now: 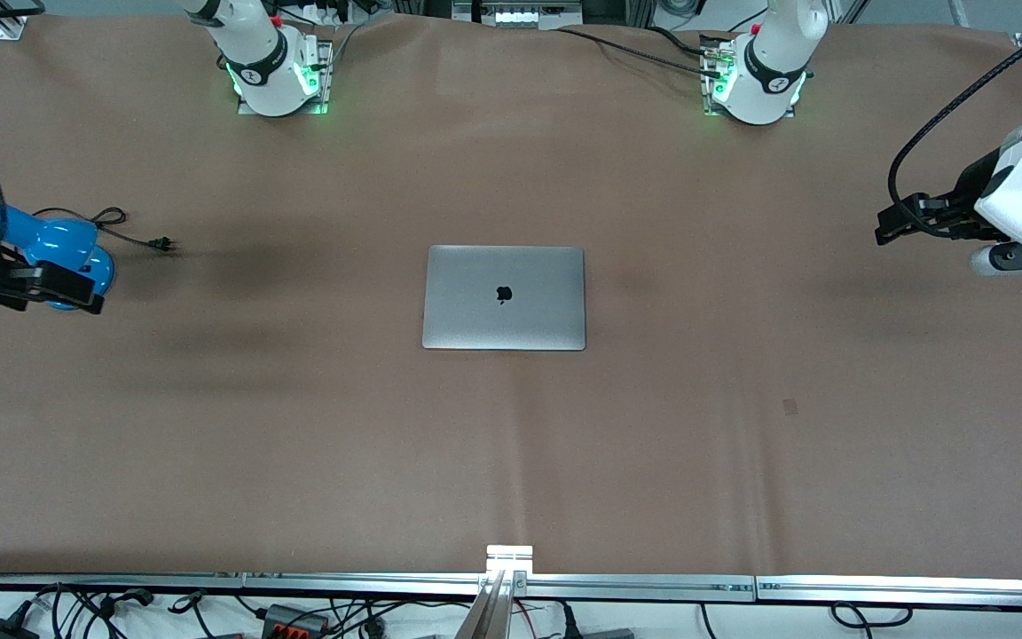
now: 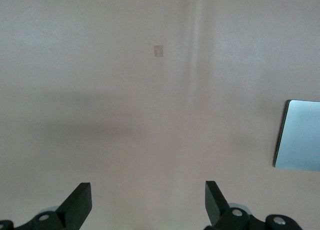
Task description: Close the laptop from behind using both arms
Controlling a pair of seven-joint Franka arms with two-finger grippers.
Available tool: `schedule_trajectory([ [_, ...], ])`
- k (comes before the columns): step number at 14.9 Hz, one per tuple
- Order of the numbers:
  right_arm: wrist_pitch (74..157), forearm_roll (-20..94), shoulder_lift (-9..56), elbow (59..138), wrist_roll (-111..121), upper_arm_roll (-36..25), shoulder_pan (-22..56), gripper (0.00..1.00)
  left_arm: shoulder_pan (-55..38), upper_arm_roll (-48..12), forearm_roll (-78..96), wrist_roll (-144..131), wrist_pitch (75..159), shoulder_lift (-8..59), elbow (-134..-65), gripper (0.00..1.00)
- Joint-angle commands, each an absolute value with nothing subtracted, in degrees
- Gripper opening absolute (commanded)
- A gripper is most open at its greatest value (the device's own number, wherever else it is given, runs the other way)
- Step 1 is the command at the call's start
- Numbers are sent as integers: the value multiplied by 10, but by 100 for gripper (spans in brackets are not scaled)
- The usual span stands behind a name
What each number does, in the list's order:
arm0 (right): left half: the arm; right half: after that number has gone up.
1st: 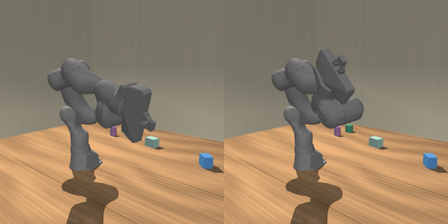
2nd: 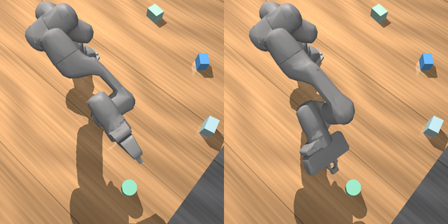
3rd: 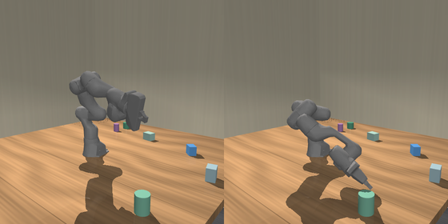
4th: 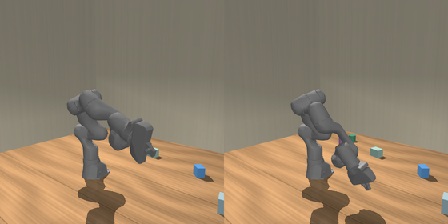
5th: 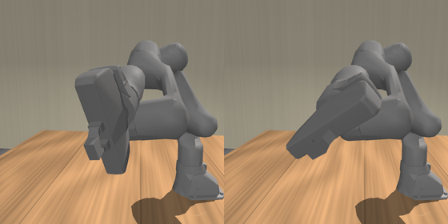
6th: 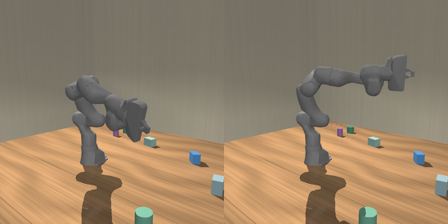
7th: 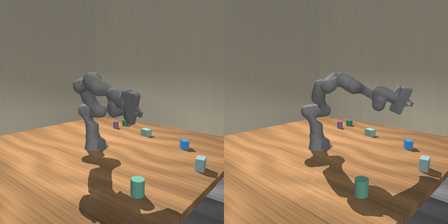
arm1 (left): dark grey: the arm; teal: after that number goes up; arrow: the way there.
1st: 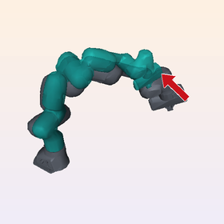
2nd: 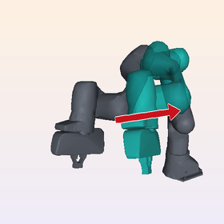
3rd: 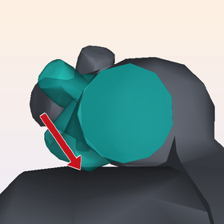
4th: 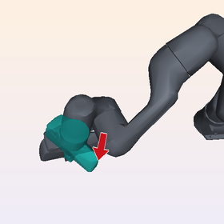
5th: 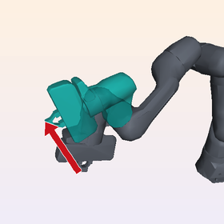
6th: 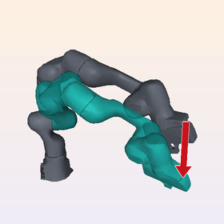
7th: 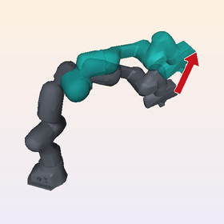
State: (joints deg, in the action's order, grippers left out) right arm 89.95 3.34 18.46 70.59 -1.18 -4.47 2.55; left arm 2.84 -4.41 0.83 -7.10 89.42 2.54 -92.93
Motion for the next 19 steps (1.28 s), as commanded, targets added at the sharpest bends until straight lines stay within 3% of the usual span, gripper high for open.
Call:
schedule_trajectory([
  [1,940,4,142,768,1,1,-7,100,28,-42,-2,-58,889,22,-925,100],
  [6,947,-4,113,817,11,-1,-11,100,28,-42,-2,-60,882,21,-925,100],
  [14,966,-31,-28,997,13,0,-12,100,27,-43,0,-60,876,21,-925,100],
  [19,967,-26,-39,1004,12,0,-11,100,28,-42,0,-60,876,21,-925,100],
])
